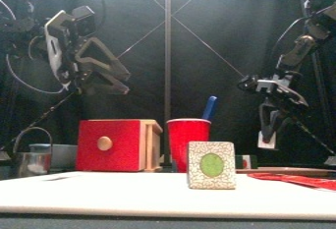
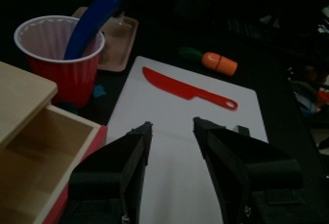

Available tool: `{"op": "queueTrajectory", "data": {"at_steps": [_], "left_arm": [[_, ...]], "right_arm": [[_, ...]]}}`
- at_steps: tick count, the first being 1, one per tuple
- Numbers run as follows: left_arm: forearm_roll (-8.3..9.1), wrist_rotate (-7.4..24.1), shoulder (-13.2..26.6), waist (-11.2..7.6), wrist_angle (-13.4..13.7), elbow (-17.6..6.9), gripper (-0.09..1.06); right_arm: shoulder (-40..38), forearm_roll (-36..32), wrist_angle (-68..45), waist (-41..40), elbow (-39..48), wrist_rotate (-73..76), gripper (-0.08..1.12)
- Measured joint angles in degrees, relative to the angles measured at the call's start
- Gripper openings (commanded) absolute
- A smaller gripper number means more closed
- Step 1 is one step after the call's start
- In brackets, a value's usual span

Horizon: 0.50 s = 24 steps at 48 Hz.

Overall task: Place sushi on board then cut the sushi with the knife then place the pieces on the plate
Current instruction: Place the 4 sushi pieces on the plate

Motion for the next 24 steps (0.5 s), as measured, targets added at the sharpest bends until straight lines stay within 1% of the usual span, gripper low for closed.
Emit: {"op": "queueTrajectory", "data": {"at_steps": [9,16,24], "left_arm": [[0.00,0.09,0.18,0.09,0.00,-0.26,0.79],[0.00,0.09,0.18,0.18,0.00,-0.79,0.79],[0.00,0.00,0.18,0.18,0.00,-0.79,0.79]], "right_arm": [[3.43,0.26,-0.79,-3.96,-0.18,0.00,0.54],[6.50,0.44,-1.93,-4.75,-1.05,0.00,0.54],[9.40,0.44,-3.52,-4.92,-2.99,-0.18,0.55]]}}
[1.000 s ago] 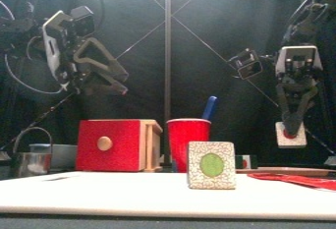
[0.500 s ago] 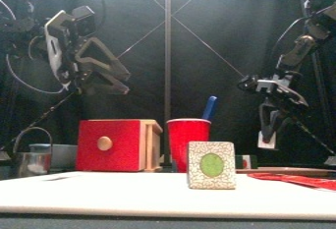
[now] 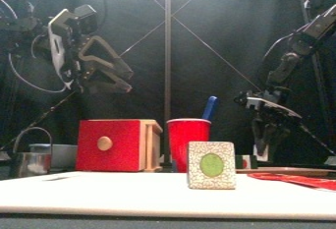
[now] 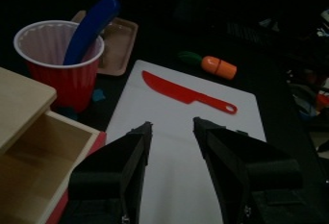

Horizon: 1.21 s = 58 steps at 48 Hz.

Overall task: Place sushi on board then cut the sushi with the knife then place the pieces on the plate
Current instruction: Place the 4 sushi pieces on the plate

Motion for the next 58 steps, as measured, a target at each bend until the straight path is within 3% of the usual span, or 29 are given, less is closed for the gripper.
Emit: {"op": "queueTrajectory", "data": {"at_steps": [15,37,47,58], "left_arm": [[0.00,0.00,0.00,0.09,0.00,0.00,0.79],[0.00,0.00,0.00,0.00,0.00,0.18,0.79],[0.00,0.00,0.00,0.00,0.00,0.26,0.79],[0.00,0.09,0.09,0.09,0.00,0.26,0.79]], "right_arm": [[2.46,0.44,-1.14,0.00,-0.62,0.00,0.73],[2.29,3.60,-0.26,0.88,0.26,0.00,0.75],[-5.27,5.71,2.72,3.34,0.26,0.09,0.75],[-15.29,14.24,2.55,18.46,0.79,-0.97,0.75]]}}
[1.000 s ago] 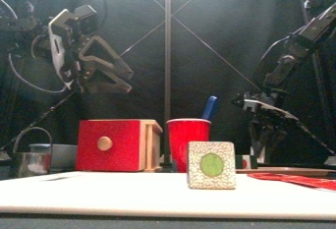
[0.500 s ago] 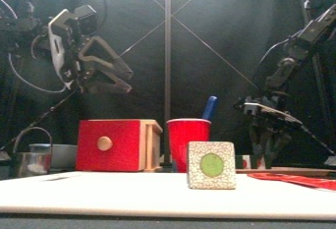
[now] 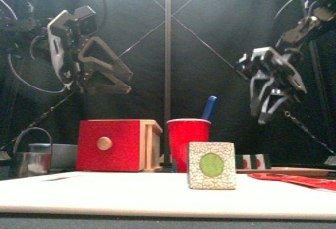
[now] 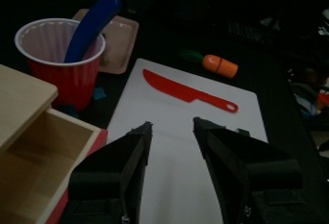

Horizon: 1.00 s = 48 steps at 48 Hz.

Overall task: Place sushi on board then cut the sushi with the knife then place the pieces on the plate
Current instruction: Place the 4 sushi pieces on the plate

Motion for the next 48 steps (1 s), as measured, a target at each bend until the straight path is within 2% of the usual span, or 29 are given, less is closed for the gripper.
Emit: {"op": "queueTrajectory", "data": {"at_steps": [6,11,15,21,31,39,48], "left_arm": [[0.26,0.00,-0.09,0.26,-0.09,0.00,0.79],[0.62,0.09,-0.09,0.70,-0.44,0.00,0.79],[0.70,0.00,-0.09,0.88,-0.53,0.00,0.79],[0.79,0.00,0.00,0.88,-0.62,-0.09,0.79],[0.97,0.00,0.00,0.79,-0.70,0.00,0.79],[0.97,-0.09,0.00,0.70,-0.62,0.00,0.79],[0.97,-0.09,0.00,0.70,-0.62,0.00,0.79]], "right_arm": [[0.88,-0.70,-9.23,10.37,0.00,0.09,0.75],[5.10,-3.52,-18.63,18.02,-1.05,0.70,0.75],[9.67,-5.01,-21.27,21.01,-3.43,0.70,0.75],[17.14,-7.03,-21.62,23.73,-8.35,-0.09,0.75],[29.62,-14.68,-20.30,27.69,-17.05,0.18,0.75],[34.01,-15.29,-16.52,29.00,-21.09,0.09,0.75],[35.42,-14.77,-13.45,30.50,-23.03,0.18,0.75]]}}
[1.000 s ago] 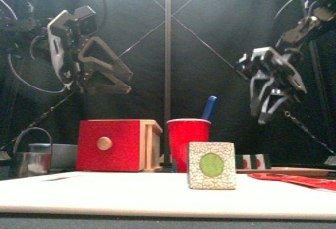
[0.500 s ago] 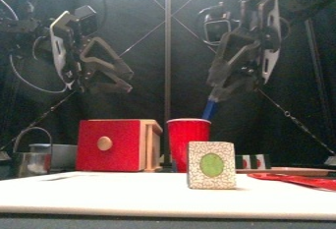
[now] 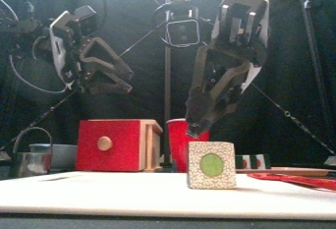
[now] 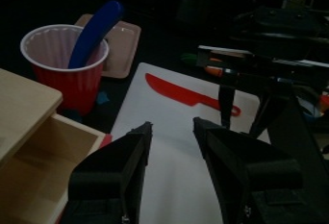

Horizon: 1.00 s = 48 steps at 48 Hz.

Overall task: Place sushi on board then cut the sushi with the knife then place the pieces on the plate
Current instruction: Place the 4 sushi pieces on the plate

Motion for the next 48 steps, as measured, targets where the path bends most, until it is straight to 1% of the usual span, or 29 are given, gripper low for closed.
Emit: {"op": "queueTrajectory", "data": {"at_steps": [14,18,27,32,44,48], "left_arm": [[0.00,0.00,0.00,-0.09,-0.09,0.00,0.79],[0.00,-0.09,0.09,0.00,0.00,0.00,0.79],[0.00,-0.09,0.00,-0.09,0.00,0.00,0.79],[-0.09,-0.09,0.09,-0.09,-0.09,0.00,0.79],[-0.35,-0.09,0.00,-0.09,0.00,0.00,0.79],[-0.35,-0.09,0.09,-0.09,0.00,0.00,0.79]], "right_arm": [[0.35,3.87,2.37,1.76,-1.49,-0.09,0.75],[0.26,4.66,3.25,1.85,-1.58,-0.26,0.77],[0.35,4.57,3.87,1.58,-1.58,-0.35,0.87],[0.70,4.04,3.96,1.49,-1.58,-0.35,0.90],[2.90,3.60,4.04,1.58,-2.37,-0.44,0.90],[4.13,2.55,4.31,1.58,-2.81,-0.53,0.90]]}}
